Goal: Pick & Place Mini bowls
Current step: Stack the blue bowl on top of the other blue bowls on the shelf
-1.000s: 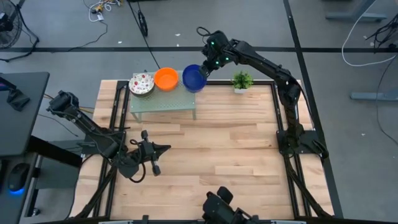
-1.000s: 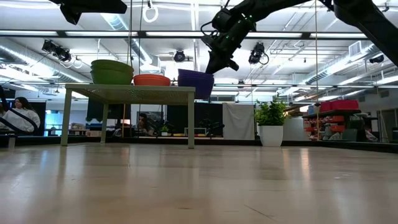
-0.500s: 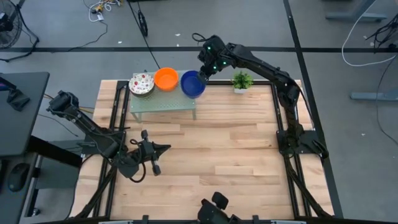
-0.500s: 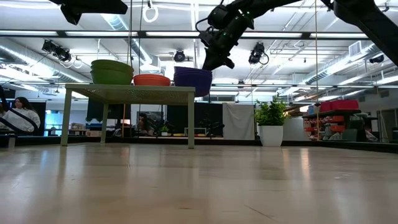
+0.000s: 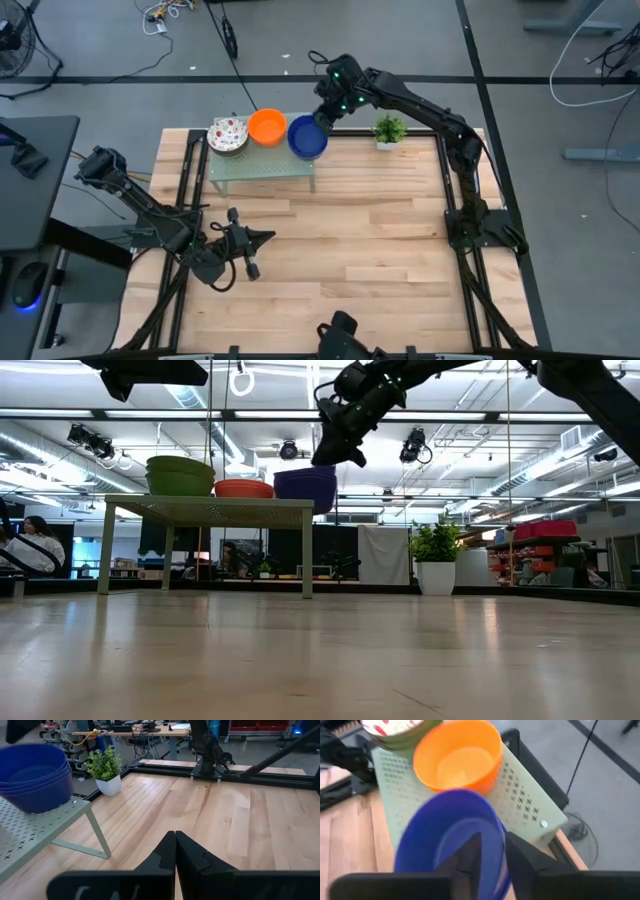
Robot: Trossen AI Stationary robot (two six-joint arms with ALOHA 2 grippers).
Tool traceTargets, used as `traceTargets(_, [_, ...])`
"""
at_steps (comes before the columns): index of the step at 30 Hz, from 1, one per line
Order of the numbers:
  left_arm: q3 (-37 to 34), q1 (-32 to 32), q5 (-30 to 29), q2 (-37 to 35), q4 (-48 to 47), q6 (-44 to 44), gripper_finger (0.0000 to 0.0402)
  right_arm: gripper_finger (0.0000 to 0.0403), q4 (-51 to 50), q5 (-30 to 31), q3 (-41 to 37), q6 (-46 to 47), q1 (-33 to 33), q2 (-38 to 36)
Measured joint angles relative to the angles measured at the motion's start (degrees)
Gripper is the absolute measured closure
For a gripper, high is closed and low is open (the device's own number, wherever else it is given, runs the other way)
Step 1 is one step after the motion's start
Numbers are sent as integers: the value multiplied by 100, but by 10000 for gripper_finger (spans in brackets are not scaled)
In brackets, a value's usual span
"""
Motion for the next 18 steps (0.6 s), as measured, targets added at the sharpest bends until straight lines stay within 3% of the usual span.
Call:
traceTargets(5, [0,0,36,0,0,0,397,243,102,-10,0,-191,0,-248])
traceTargets(9, [-2,0,130,0,-4,0,397,219,-294,-17,0,-712,46,-566])
traceTargets(14, [-2,-47,137,1,-14,4,397,231,-1180,-32,-366,-1734,311,-1039])
traceTargets(18, [-2,-81,136,0,-31,7,397,260,-1142,-59,-1678,-2353,622,-1616])
